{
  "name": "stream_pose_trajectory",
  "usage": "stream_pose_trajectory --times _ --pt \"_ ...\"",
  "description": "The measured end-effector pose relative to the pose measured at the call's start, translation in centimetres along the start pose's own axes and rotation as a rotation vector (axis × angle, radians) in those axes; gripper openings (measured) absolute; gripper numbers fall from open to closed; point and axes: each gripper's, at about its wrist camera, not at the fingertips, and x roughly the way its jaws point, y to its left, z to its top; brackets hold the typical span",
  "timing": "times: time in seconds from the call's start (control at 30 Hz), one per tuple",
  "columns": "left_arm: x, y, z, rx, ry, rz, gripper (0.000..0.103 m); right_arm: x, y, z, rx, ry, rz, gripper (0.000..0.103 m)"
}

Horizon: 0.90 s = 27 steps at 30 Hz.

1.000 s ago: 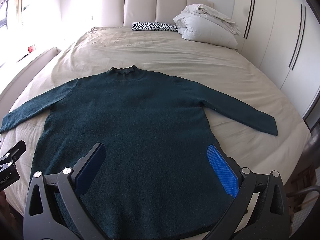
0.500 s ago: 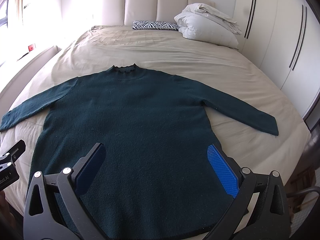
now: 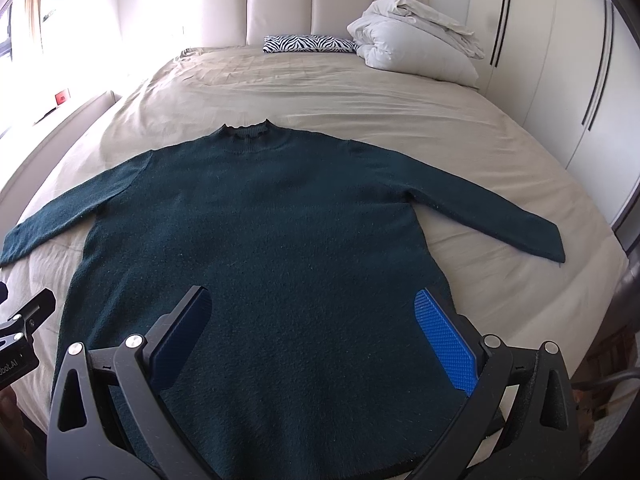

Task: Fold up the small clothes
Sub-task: 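Grasp the sweater sleeve cuff with the right gripper and lift it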

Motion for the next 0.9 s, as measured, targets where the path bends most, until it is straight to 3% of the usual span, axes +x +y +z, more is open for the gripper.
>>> stream_pose_trajectory --times 0.17,0.33,0.47,0.63,0.8,0.9 --pt "1.8 0.5 -0.4 -0.042 0.072 -0.099 0.103 2.6 -5.1 0.2 0.139 0.04 0.006 0.103" --pt "3.1 0.5 0.0 -0.092 0.077 -0.181 0.103 5.8 -15.0 0.0 0.356 0.024 -0.005 0.103" --pt "4.4 -0.6 0.6 -0.045 0.14 -0.149 0.103 8.6 -25.8 -1.0 0.612 0.012 0.004 0.103" --pt "6.0 -1.0 1.4 -0.038 0.142 -0.085 0.103 11.7 -38.3 -3.2 0.921 -0.01 0.056 0.098" --pt "8.1 -2.3 1.9 -0.025 0.196 -0.176 0.1 15.3 -46.8 -5.1 1.118 -0.027 0.08 0.087" --pt "8.8 -2.9 2.3 -0.032 0.211 -0.243 0.1 16.6 -50.0 -5.2 1.148 -0.069 0.083 0.087"
